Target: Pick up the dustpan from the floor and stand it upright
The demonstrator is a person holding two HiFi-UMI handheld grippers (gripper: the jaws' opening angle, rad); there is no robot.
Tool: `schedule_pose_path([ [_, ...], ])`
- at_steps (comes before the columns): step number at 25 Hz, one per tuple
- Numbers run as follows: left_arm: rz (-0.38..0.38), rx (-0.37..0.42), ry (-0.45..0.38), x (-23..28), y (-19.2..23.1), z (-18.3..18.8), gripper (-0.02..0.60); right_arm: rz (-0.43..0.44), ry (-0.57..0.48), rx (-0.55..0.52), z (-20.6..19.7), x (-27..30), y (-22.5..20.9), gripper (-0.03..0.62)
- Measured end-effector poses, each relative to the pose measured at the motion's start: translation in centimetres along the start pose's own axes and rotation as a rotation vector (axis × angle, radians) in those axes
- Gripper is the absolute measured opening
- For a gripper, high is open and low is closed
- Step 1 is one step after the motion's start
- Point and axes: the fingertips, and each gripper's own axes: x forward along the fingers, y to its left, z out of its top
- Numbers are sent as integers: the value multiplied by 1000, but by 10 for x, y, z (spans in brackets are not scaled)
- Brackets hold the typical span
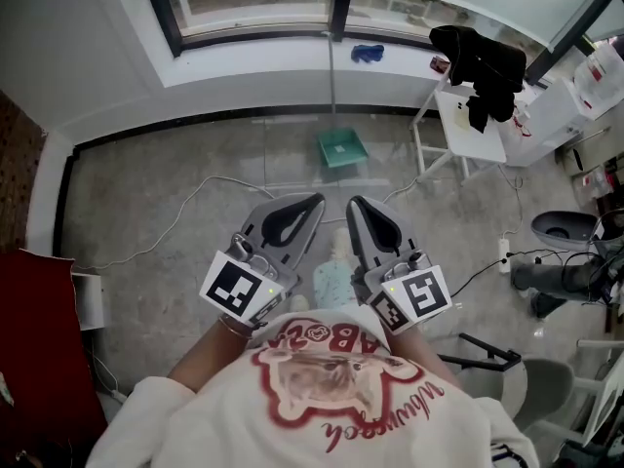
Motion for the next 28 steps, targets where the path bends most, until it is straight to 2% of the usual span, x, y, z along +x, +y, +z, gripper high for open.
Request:
schedule_pose_path([
  [6,13,12,-15,17,14,3,21,20,-9,-14,2,15,-17,25],
  [14,61,35,-11,68,70,-7,21,77,3,1,-8,73,-68,25],
  [17,81,35,-19,103,100,-13,21,90,-7,-5,-4,105,-101,25],
  [22,76,31,-26,177,143,-17,21,68,-33,20,20,156,-183,25],
  [28,94,36,-36,259,196,-14,21,50,-36,-130,55,204,-265,25],
])
